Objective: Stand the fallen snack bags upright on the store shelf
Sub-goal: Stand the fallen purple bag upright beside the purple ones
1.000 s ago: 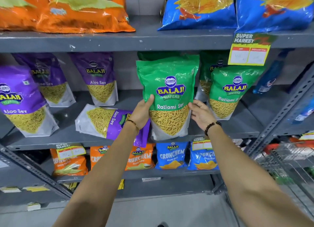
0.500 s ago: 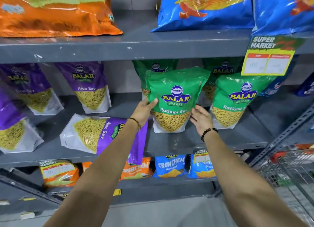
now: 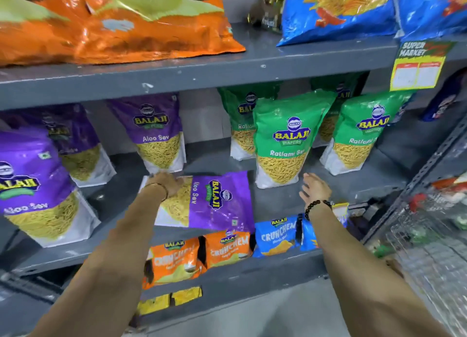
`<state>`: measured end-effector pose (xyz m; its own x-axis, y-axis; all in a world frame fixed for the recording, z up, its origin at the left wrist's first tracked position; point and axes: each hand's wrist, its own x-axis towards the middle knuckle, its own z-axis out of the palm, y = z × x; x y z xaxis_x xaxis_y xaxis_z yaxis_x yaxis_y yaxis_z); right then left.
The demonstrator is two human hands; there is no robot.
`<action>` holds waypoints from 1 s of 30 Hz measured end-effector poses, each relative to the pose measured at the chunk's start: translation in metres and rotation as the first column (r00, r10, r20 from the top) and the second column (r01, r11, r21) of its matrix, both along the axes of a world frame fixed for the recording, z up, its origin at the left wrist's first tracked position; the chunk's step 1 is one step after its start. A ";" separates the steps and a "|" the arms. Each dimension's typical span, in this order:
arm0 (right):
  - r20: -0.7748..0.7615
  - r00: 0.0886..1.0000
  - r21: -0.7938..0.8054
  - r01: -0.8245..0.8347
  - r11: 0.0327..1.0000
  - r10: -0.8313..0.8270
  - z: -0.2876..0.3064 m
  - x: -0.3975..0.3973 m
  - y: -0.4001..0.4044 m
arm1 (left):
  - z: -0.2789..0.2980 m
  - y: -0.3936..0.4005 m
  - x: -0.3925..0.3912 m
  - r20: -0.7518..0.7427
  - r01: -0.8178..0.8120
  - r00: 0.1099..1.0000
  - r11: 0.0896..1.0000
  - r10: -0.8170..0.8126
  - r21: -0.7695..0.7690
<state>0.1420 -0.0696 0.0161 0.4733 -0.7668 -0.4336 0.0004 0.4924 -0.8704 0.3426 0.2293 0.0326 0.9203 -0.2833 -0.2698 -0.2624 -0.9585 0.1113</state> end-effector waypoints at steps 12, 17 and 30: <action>-0.180 0.934 0.277 -0.252 0.927 0.308 -0.027 0.000 0.196 | 0.003 0.050 -0.040 -0.010 -0.028 1.000 0.984 0.026 -0.174; -0.099 0.921 0.366 -0.318 0.875 0.376 -0.017 0.022 0.235 | 0.007 0.063 -0.050 -0.080 -0.073 0.995 0.978 0.058 -0.193; 0.308 0.698 -0.031 -0.671 0.740 0.646 0.030 0.035 0.201 | 0.017 0.126 -0.060 -0.419 -0.250 0.891 0.579 -0.177 -0.776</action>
<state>0.1768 0.1310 0.0460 0.9530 -0.1816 -0.2426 -0.1142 0.5263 -0.8426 0.2831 0.3553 0.0498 0.7881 -0.5415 -0.2928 0.0485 -0.4195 0.9064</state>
